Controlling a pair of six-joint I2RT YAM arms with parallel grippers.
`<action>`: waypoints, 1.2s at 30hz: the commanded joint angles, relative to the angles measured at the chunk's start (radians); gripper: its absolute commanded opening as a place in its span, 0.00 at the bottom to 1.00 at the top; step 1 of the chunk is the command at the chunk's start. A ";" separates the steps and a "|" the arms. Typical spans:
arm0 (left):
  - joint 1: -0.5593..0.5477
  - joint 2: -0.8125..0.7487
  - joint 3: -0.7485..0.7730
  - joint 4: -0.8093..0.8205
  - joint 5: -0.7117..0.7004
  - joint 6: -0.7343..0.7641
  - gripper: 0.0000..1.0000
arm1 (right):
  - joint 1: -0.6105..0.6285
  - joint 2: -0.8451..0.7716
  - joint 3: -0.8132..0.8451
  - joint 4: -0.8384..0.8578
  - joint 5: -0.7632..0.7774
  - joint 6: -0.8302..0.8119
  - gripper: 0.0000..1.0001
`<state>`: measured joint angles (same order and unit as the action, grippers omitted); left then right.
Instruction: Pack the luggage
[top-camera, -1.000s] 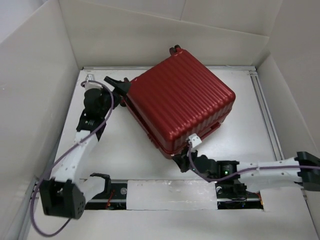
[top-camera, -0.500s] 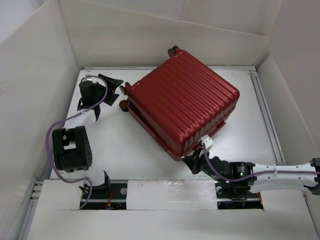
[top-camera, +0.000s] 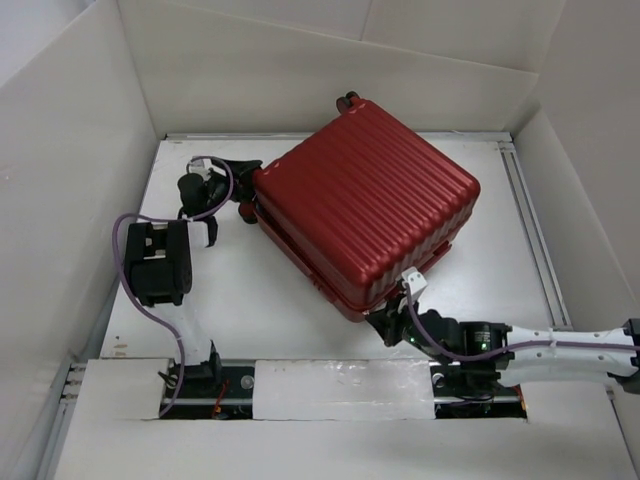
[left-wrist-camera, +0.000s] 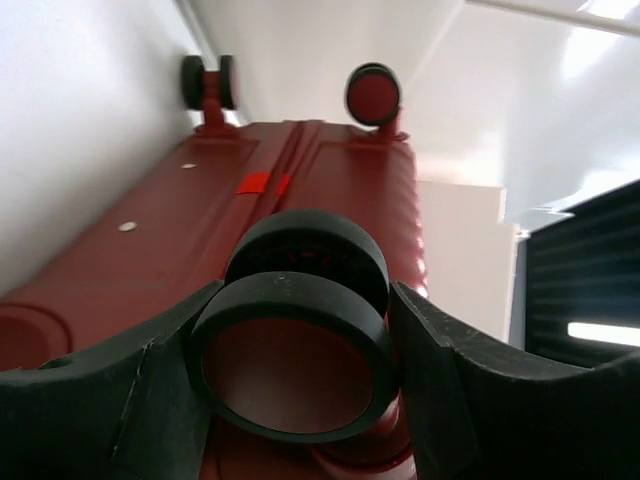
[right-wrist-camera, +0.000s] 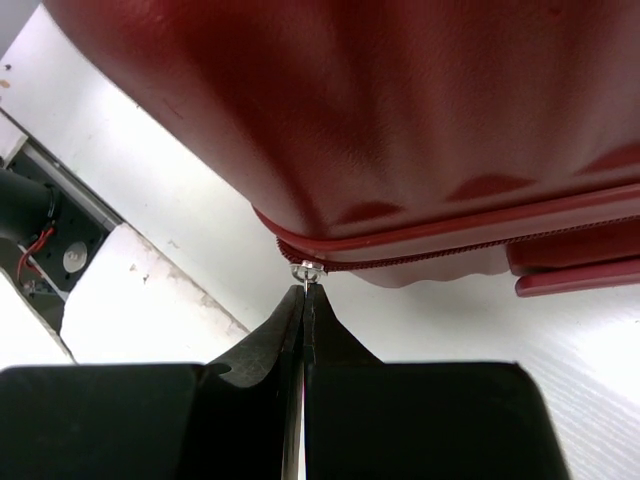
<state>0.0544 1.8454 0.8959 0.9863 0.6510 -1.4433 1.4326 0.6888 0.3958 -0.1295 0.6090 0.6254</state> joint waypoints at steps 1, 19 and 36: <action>0.001 -0.006 -0.014 0.445 0.024 -0.135 0.24 | -0.069 -0.055 0.094 0.130 -0.040 -0.048 0.00; 0.049 -1.010 -0.698 -0.008 -0.130 0.209 0.00 | -1.074 0.403 0.548 0.071 -1.014 -0.404 0.00; 0.039 -1.408 -0.791 -0.376 -0.056 0.319 0.00 | -0.344 0.344 0.168 0.433 -0.410 0.022 0.00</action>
<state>0.1341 0.4744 0.1219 0.5762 0.3084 -1.2720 0.9768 0.7937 0.3790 0.0589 0.2405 0.6083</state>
